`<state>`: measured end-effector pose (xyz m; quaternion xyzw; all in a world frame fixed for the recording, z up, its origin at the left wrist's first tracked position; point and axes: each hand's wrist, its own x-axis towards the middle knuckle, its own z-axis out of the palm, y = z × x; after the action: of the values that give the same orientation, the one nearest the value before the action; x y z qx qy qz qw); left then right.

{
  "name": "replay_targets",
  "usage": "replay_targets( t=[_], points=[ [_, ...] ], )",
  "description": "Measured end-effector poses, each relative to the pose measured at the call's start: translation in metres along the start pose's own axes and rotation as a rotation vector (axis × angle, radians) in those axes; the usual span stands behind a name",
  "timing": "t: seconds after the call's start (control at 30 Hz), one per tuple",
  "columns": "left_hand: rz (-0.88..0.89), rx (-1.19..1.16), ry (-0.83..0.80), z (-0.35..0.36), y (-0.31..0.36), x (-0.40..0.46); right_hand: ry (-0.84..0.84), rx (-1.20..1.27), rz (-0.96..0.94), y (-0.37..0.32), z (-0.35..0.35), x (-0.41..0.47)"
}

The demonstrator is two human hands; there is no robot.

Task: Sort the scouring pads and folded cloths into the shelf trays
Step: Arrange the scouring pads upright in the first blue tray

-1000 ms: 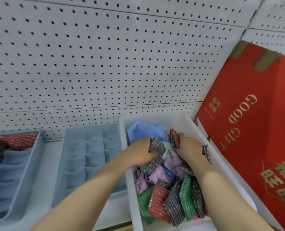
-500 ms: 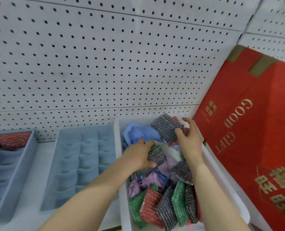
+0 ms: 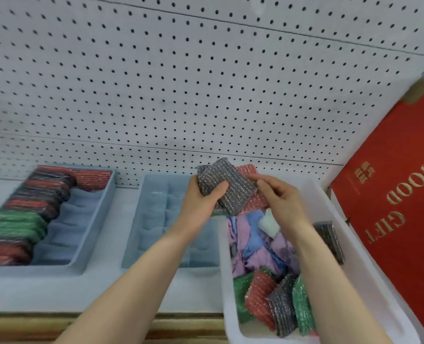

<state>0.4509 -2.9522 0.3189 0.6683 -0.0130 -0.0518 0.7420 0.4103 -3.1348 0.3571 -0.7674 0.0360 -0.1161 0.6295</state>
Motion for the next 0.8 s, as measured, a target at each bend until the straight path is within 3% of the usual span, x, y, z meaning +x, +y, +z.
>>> replay_targets(
  t=[0.17,0.3,0.47,0.6,0.8],
  points=[
    [0.080,-0.008,0.168,-0.087,0.010,-0.010,0.118,0.068,-0.095,-0.009,0.070,0.015],
    [0.087,0.055,0.282,-0.183,0.020,-0.014,0.020,0.140,0.027,-0.015,0.159,0.022],
    [0.073,0.124,0.458,-0.307,0.025,-0.019,-0.079,0.063,0.089,-0.018,0.279,0.031],
    [0.031,0.141,0.527,-0.375,0.017,-0.014,-0.101,-0.234,-0.058,-0.014,0.339,0.046],
    [-0.036,0.144,0.483,-0.425,0.008,-0.004,-0.181,-1.002,-0.301,0.005,0.400,0.073]
  ],
)
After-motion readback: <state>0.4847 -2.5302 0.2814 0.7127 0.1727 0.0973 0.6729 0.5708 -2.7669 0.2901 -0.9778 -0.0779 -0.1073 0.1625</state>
